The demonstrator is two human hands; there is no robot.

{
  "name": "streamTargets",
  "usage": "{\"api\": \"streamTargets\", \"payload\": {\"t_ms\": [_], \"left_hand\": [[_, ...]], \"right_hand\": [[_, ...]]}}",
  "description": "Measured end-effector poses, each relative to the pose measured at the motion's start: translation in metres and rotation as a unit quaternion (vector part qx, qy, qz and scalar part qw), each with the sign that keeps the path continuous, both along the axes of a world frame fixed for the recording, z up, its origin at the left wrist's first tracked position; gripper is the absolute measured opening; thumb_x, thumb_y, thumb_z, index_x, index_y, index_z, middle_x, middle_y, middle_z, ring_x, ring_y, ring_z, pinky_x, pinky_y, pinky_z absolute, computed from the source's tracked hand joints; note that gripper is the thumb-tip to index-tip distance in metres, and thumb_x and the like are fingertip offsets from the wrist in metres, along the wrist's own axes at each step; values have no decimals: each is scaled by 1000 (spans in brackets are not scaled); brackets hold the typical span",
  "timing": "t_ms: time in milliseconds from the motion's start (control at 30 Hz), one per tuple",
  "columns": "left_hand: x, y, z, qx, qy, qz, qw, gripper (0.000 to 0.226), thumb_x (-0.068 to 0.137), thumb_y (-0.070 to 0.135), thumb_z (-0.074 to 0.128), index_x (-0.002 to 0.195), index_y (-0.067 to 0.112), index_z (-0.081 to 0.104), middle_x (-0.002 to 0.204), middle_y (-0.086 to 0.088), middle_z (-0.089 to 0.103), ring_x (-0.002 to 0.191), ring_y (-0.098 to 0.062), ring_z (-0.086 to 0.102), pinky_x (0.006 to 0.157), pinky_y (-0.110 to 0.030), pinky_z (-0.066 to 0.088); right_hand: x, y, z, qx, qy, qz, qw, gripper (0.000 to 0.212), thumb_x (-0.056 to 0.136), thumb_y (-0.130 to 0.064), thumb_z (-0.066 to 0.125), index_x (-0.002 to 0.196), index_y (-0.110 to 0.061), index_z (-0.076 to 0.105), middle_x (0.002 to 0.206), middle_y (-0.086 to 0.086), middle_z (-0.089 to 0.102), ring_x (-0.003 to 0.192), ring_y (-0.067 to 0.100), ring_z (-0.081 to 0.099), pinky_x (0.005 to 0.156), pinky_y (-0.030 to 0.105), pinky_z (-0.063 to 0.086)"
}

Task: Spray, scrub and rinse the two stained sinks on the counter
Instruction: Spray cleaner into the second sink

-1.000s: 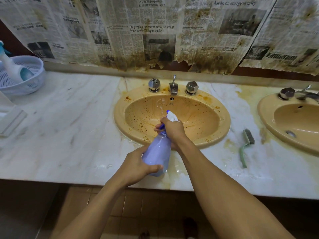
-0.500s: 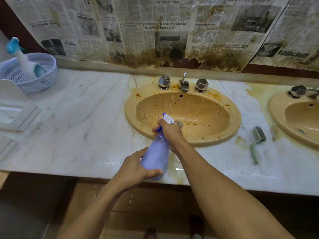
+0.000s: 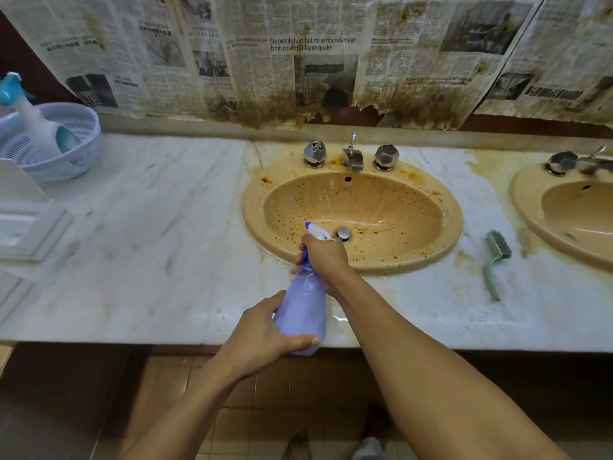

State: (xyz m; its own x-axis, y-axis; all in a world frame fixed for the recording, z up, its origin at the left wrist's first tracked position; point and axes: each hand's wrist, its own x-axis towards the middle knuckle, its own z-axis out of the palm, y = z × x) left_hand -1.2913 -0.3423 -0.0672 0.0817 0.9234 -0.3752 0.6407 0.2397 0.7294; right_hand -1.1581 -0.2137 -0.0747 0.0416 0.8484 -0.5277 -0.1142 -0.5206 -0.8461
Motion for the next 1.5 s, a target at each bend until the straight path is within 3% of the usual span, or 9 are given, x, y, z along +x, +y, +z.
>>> {"api": "streamTargets", "payload": {"t_ms": [200,367,567,700,1033,1133,1233,1300,1500], "left_hand": [[-14,-11,0,2,-15,26,1000,97,70,62,85,151,32,42,131,16,51,106,-4,49,72,-9,39],[-18,-17,2,9,-17,18,1000,96,71,61,85,152,31,42,145,8,55,109,-5,50,74,-12,42],[-19,-18,5,13,-9,22,1000,95,75,60,82,154,29,40,151,4,52,112,-8,50,90,-23,41],[-16,-17,7,2,-9,7,1000,101,72,67,81,156,30,37,155,4,49,127,-16,54,99,-28,46],[0,-7,15,16,-11,11,1000,92,78,54,83,154,27,40,154,4,50,119,-9,50,90,-22,40],[9,3,16,25,-15,4,1000,90,77,52,84,153,26,43,151,3,52,113,-6,47,79,-16,41],[16,12,17,29,-20,12,999,90,77,50,85,153,25,43,150,5,53,115,-8,49,87,-22,41],[20,17,18,29,-26,16,999,89,77,48,86,152,26,44,149,6,53,116,-8,50,89,-24,41],[31,35,25,19,-38,6,999,79,75,40,89,145,32,53,123,17,59,101,2,58,74,-12,44]], "right_hand": [[-15,-6,3,12,-7,44,999,24,90,-22,61,110,-9,64,74,14,70,73,28,71,85,45,57],[-22,-12,4,-12,4,4,1000,14,92,-15,58,83,-5,61,60,10,60,54,29,56,67,49,57],[-20,-16,7,16,-20,41,999,20,94,-24,61,105,-8,64,67,7,68,76,28,71,85,42,57],[-17,-16,9,13,-18,3,1000,11,93,-15,55,91,-7,62,71,11,63,56,27,63,76,47,61],[0,-9,13,26,-29,-2,999,11,94,-19,53,94,-21,65,53,-3,65,66,26,64,87,47,60],[9,-2,16,23,-29,-26,999,17,93,-20,53,98,-35,61,49,-5,63,63,24,60,76,41,58],[18,8,16,36,-22,-28,999,11,93,-19,56,101,-18,63,56,0,65,60,23,63,73,45,61],[23,12,19,49,-18,-9,999,12,96,-22,57,100,-32,62,63,3,66,65,21,64,69,35,57],[41,26,20,8,1,-102,995,16,95,-19,57,81,-11,60,54,2,62,54,25,58,64,39,54]]}}
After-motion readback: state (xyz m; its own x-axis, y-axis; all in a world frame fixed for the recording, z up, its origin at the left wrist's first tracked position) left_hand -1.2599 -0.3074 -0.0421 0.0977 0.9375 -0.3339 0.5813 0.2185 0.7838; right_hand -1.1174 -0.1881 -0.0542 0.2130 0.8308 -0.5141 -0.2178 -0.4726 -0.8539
